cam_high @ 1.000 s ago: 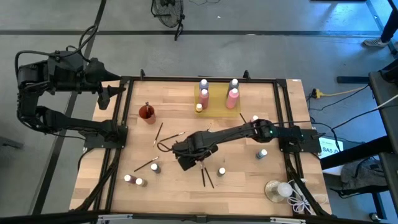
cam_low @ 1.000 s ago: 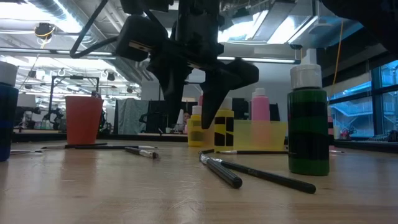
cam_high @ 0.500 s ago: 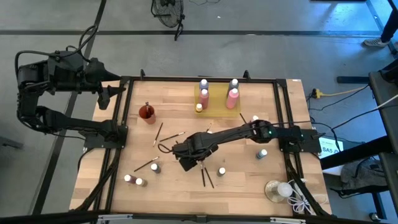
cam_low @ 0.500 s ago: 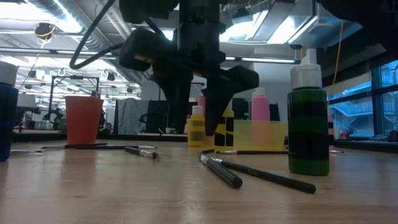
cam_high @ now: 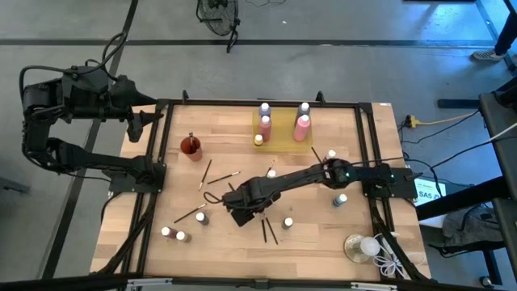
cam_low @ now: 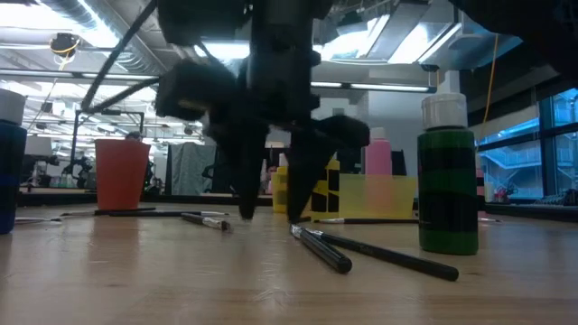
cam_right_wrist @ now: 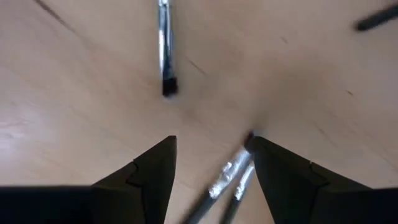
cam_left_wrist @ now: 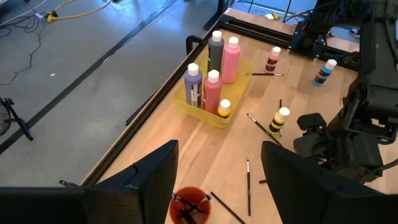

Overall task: Pick & Place Paint Supplies
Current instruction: Put the silver paint brush into the orange cup

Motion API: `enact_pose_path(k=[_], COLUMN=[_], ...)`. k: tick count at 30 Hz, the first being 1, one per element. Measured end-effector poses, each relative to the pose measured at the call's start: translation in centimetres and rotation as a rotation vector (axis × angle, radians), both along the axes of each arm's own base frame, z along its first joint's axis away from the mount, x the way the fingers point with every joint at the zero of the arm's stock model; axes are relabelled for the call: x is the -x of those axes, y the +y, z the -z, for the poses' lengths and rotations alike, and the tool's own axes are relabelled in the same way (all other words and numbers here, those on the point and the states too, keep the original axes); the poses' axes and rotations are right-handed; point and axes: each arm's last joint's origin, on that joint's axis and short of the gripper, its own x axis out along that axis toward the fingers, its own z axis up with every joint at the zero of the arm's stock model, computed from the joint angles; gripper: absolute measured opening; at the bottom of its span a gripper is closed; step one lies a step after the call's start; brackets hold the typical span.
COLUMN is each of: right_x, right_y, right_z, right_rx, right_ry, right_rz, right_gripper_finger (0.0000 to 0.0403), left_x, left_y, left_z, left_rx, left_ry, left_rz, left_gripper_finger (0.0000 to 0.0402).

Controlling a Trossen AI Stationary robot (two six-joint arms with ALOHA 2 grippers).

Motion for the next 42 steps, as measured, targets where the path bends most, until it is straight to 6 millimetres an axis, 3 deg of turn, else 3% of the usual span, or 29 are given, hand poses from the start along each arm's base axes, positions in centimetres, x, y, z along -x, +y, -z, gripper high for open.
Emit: enact_pose_path(k=[22,30,42], right_x=[-0.08,-0.01,0.06], right_y=[0.04,-0.22,-0.59], right_z=[0.6,0.61,0.58], right_rx=[-0.006,-0.003,0.0], right_ry=[0.011,0.023,0.034], right_rz=[0.004,-0.002,-0.038], right_gripper_finger=[0.0169,0.0124,0.0027], left_x=[-0.01,-0.01,-0.01], left_y=[-0.03,-0.03,-0.03], left_z=[0.0,0.0,0.0], left_rx=[0.0,0.004,0.012], left_ry=[0.001,-0.001,-0.005], left_rz=[0.013,0.011,0.004], left_gripper_finger=[0.0226,0.0226,0.0226])
